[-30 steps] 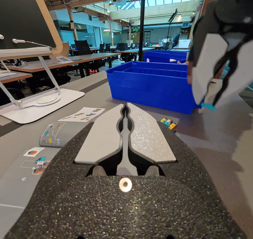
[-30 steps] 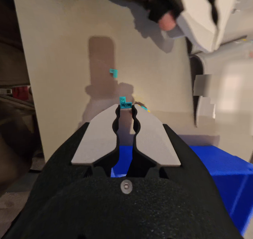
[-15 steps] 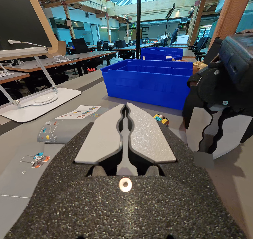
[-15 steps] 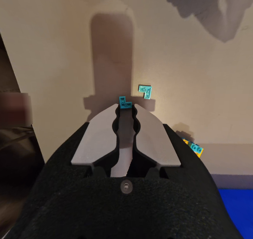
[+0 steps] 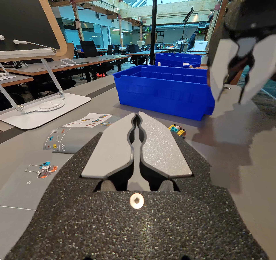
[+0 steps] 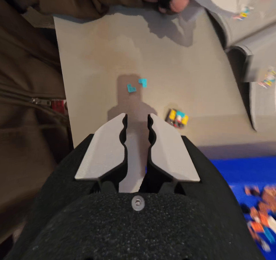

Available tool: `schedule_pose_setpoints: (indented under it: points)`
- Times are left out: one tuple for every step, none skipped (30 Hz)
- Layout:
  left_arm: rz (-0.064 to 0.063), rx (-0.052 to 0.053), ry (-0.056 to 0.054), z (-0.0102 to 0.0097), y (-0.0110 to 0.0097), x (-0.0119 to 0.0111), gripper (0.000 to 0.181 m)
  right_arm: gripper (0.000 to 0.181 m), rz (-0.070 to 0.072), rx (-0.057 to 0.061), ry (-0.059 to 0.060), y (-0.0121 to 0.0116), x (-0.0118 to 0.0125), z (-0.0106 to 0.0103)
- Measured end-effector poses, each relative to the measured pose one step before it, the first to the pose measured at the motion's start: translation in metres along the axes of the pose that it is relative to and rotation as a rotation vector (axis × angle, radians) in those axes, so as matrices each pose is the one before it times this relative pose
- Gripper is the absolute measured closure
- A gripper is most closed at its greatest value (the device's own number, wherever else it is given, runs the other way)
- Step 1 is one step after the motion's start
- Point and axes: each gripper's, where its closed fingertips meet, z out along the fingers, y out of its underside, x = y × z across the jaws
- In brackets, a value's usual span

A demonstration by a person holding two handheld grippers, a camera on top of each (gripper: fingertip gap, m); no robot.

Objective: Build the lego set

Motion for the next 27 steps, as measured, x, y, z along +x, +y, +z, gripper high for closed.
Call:
schedule_pose_setpoints:
  points:
    - [-0.0043,-0.0030,0.0032,0.00026,0.00068,0.00024,0.181,0.155,0.0211,0.0038,0.0361,0.00959,0.00920,-0.01673]
    - [-0.0047,-0.0031,0.0045,0.00044,0.00059,0.00070,0.181,0.155,0.0239,-0.0042,0.0494,0.01204,0.01258,-0.01581]
    - [-0.0021,-0.0031,0.0047,0.00054,0.00059,0.00081,0.181,0.156,0.0255,-0.0147,0.0550,0.01462,0.01509,-0.01393]
    - [0.0013,-0.0038,0.0037,0.00066,0.00078,0.00091,0.181,0.156,0.0290,-0.0235,0.0536,0.01664,0.01675,-0.01158]
    - [0.0024,-0.0050,0.0035,0.00071,0.00104,0.00085,0.181,0.155,0.0304,-0.0273,0.0482,0.01753,0.01731,-0.00919]
    - [0.0018,-0.0060,0.0045,0.00083,0.00125,0.00096,0.181,0.155,0.0280,-0.0271,0.0380,0.01715,0.01658,-0.00674]
    - [0.0016,-0.0066,0.0052,0.00086,0.00161,0.00093,0.181,0.155,0.0264,-0.0265,0.0289,0.01634,0.01548,-0.00465]
    - [0.0036,-0.0058,0.0051,0.00069,0.00081,0.00106,0.181,0.155,0.0249,-0.0246,0.0253,0.01479,0.01489,-0.00278]
    - [0.0042,-0.0034,0.0027,0.00038,0.00051,0.00056,0.181,0.155,0.0199,-0.0186,0.0203,0.01251,0.01347,-0.00124]
    - [0.0016,-0.0019,0.0040,0.00029,0.00023,0.00067,0.181,0.155,0.0158,-0.0146,0.0124,0.01037,0.01150,-0.00010]
    - [0.0005,-0.0016,0.0048,0.00011,0.00030,0.00061,0.181,0.155,0.0133,-0.0149,0.0057,0.00897,0.00964,0.00092]
    - [0.0002,-0.0017,0.0058,0.00020,0.00030,0.00072,0.181,0.155,0.0086,-0.0118,0.0036,0.00717,0.00841,0.00150]
    - [-0.0004,-0.0029,0.0092,0.00039,0.00044,0.00109,0.181,0.155,0.0033,-0.0081,0.0040,0.00541,0.00736,0.00202]
    - [-0.0014,-0.0059,0.0150,0.00062,0.00080,0.00171,0.181,0.155,0.0011,-0.0039,0.0022,0.00380,0.00625,0.00223]
    - [-0.0020,-0.0084,0.0167,0.00080,0.00110,0.00181,0.181,0.156,-0.0012,-0.0014,-0.0025,0.00252,0.00484,0.00246]
    - [-0.0026,-0.0099,0.0127,0.00100,0.00126,0.00128,0.181,0.156,-0.0051,0.0016,-0.0032,0.00123,0.00405,0.00248]
    - [-0.0024,-0.0090,0.0047,0.00103,0.00122,0.00033,0.181,0.156,-0.0081,0.0060,-0.0028,0.00009,0.00359,0.00242]
    - [-0.0007,-0.0074,0.0026,0.00091,0.00092,0.00015,0.181,0.156,-0.0077,0.0061,-0.0044,-0.00049,0.00313,0.00247]
    - [-0.0001,-0.0056,0.0035,0.00067,0.00073,0.00039,0.181,0.156,-0.0080,0.0041,-0.0054,-0.00049,0.00291,0.00250]
    - [-0.0012,-0.0031,0.0027,0.00037,0.00044,0.00027,0.181,0.156,-0.0101,0.0029,-0.0041,-0.00057,0.00301,0.00245]
    - [-0.0029,-0.0001,-0.0005,0.00010,0.00010,-0.00035,0.181,0.156,-0.0107,0.0019,-0.0039,-0.00047,0.00291,0.00236]
    - [-0.0052,0.0019,-0.0013,-0.00016,-0.00023,-0.00065,0.181,0.156,-0.0087,-0.0001,-0.0043,-0.00040,0.00302,0.00223]
    - [-0.0078,0.0033,-0.0013,-0.00028,-0.00040,-0.00092,0.181,0.156,-0.0078,-0.0008,-0.0040,-0.00027,0.00301,0.00195]
    - [-0.0095,0.0048,-0.0019,-0.00053,-0.00057,-0.00115,0.181,0.156,-0.0079,0.0008,-0.0029,-0.00072,0.00297,0.00157]
    - [-0.0109,0.0059,-0.0012,-0.00048,-0.00065,-0.00129,0.181,0.156,-0.0076,0.0030,-0.0024,-0.00105,0.00273,0.00127]
    - [-0.0126,0.0062,0.0008,-0.00072,-0.00081,-0.00121,0.181,0.156,-0.0071,0.0039,-0.0030,-0.00120,0.00243,0.00110]
    - [-0.0143,0.0062,0.0019,-0.00062,-0.00077,-0.00122,0.181,0.157,-0.0061,0.0045,-0.0034,-0.00137,0.00204,0.00113]
